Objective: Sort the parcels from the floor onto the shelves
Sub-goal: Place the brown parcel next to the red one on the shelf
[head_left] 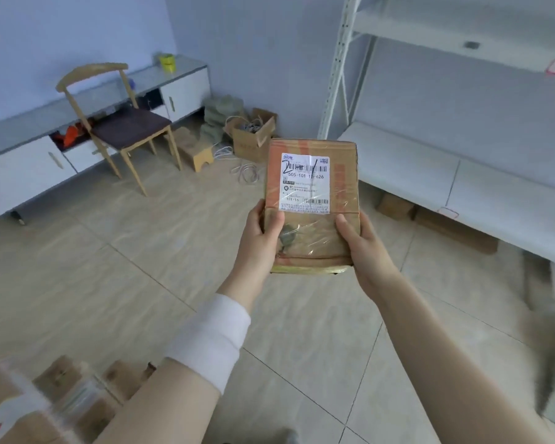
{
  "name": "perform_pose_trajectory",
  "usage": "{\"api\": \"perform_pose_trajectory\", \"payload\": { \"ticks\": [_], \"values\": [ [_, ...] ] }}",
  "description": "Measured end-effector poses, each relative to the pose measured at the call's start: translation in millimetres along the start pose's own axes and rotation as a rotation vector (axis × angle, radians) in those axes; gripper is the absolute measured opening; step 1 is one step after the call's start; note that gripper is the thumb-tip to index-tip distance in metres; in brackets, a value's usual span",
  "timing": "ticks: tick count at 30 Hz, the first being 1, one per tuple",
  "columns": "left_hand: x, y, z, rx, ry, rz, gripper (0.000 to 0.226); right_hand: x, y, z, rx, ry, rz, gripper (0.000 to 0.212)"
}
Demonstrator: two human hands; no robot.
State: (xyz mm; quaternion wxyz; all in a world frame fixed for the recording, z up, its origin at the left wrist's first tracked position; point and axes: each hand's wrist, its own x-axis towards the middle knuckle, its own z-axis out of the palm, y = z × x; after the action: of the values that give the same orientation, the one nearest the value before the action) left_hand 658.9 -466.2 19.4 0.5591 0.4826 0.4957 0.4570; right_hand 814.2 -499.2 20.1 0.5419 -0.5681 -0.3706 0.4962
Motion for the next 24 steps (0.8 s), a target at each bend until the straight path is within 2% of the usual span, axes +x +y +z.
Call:
{"api": "perform_pose_trajectory", "payload": {
  "ticks": [3, 6, 10, 14, 24],
  "values": [
    [24, 5, 45, 0.022, -0.082, 0.020, 0.033, 15, -10, -39, 0.023, 0.108, -0.019, 0.044],
    [56, 10, 82, 0.036, -0.174, 0.048, 0.027, 35, -23, -67, 0.041, 0.195, -0.041, 0.045],
    [110, 29, 123, 0.070, -0.263, 0.098, 0.040, 72, -54, -93, 0.042, 0.288, -0.098, 0.043],
    [164, 70, 158, 0.045, -0.354, 0.169, 0.047, 118, -95, -110, 0.046, 0.376, -0.181, 0.041],
    [278, 163, 243, 0.021, -0.564, 0.365, 0.047, 215, -190, -159, 0.003, 0.554, -0.374, 0.044]
  ]
}}
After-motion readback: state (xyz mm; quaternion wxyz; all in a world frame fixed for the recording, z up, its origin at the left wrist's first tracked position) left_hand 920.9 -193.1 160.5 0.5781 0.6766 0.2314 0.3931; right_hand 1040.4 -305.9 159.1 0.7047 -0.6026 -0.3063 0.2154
